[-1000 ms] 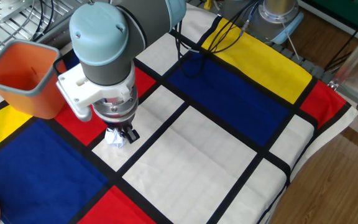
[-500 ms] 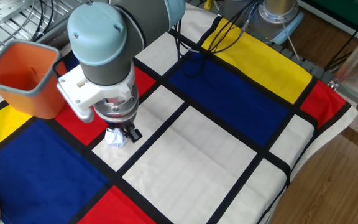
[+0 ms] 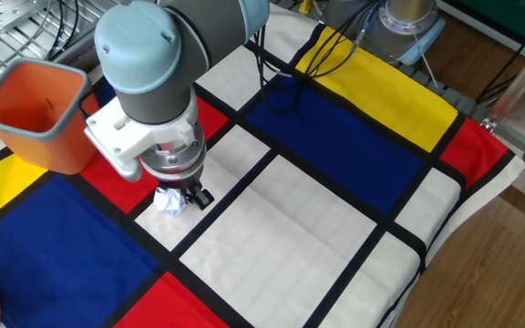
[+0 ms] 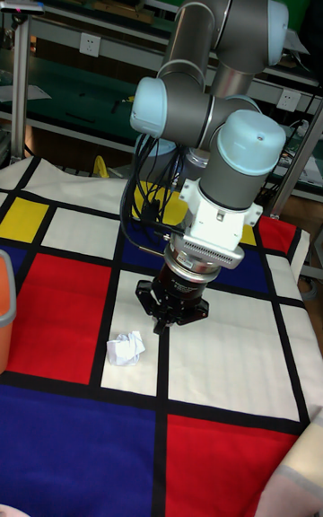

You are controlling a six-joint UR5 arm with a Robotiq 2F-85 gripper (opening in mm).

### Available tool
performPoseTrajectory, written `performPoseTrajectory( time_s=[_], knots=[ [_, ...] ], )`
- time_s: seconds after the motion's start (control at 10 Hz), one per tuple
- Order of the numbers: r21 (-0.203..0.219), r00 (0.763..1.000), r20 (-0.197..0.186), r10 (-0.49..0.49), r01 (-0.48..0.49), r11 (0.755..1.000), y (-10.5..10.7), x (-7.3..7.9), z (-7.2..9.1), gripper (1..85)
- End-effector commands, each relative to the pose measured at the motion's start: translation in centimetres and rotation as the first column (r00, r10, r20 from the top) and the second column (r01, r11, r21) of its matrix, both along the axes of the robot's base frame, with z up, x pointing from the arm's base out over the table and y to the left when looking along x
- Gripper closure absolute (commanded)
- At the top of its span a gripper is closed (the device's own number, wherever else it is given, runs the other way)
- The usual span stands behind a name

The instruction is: Put the garbage in the trash can

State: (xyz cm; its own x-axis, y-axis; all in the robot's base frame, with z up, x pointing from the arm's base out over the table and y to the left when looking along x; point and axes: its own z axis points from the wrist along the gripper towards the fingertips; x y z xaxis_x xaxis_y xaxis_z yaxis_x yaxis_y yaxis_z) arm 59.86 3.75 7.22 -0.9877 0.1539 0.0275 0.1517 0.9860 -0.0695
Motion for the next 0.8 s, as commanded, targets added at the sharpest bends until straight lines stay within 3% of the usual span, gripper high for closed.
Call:
performPoseTrajectory(
  time_s=[0.0,0.2,0.3,0.7],
  knots=[
    [-0.004,1.0,-0.001,-0.022,0.022,1.0,0.2,0.1,0.1,84.7],
    [-0.015,1.0,0.0,-0.017,0.017,1.0,0.2,0.1,0.0,84.7],
    [0.029,1.0,-0.002,0.012,-0.012,1.0,-0.4,0.2,-0.2,84.7],
    [0.083,0.997,-0.013,0.081,-0.079,0.993,-2.6,-0.1,-0.1,84.7]
  ],
)
